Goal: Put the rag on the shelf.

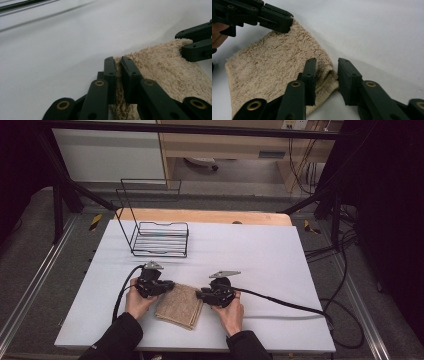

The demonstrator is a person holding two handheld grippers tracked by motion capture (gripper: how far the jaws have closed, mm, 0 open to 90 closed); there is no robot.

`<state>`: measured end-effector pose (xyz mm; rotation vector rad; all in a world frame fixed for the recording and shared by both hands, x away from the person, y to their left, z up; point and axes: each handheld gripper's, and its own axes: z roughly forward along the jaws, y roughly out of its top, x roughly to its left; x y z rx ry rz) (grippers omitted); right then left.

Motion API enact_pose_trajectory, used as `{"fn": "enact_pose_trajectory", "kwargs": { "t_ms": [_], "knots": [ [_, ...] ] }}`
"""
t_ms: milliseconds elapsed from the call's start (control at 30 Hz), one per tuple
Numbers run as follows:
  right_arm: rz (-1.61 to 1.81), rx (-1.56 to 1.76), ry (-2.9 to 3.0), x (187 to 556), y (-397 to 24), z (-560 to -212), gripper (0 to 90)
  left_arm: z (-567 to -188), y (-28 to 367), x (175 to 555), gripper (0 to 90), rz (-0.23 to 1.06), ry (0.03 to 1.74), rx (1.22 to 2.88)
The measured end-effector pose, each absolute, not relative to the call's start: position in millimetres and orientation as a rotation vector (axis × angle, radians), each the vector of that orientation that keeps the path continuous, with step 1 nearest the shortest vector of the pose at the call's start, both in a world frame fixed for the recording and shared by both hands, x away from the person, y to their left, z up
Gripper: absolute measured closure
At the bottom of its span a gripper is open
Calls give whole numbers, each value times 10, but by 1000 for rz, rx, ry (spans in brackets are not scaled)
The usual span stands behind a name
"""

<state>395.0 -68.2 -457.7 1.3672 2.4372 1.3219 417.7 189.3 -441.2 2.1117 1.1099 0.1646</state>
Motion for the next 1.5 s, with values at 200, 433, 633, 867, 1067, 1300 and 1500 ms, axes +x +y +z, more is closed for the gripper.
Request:
{"fn": "enact_pose_trajectory", "kwargs": {
  "t_ms": [200, 433, 633, 867, 1067, 1300, 1500],
  "knots": [
    [1338, 1414, 2446, 3951, -683, -4553, 827, -4393, 1926, 4170, 834, 159, 1097, 2091],
    [1403, 1374, 2427, 3915, -712, -4454, 847, -4286, 1995, 4100, 842, 165, 1060, 2043],
    [1488, 1301, 2407, 3862, -745, -4345, 852, -4171, 2068, 4006, 843, 190, 1023, 1999],
    [1524, 1210, 2386, 3821, -764, -4234, 853, -4023, 2103, 3887, 843, 218, 983, 1949],
    [1550, 1122, 2356, 3786, -783, -4065, 853, -3897, 2126, 3794, 843, 255, 951, 1912],
    [1581, 1059, 2326, 3755, -812, -3917, 853, -3776, 2125, 3709, 844, 296, 917, 1880],
    [1594, 1005, 2301, 3742, -829, -3802, 855, -3696, 2122, 3655, 846, 317, 904, 1855]
  ]
}}
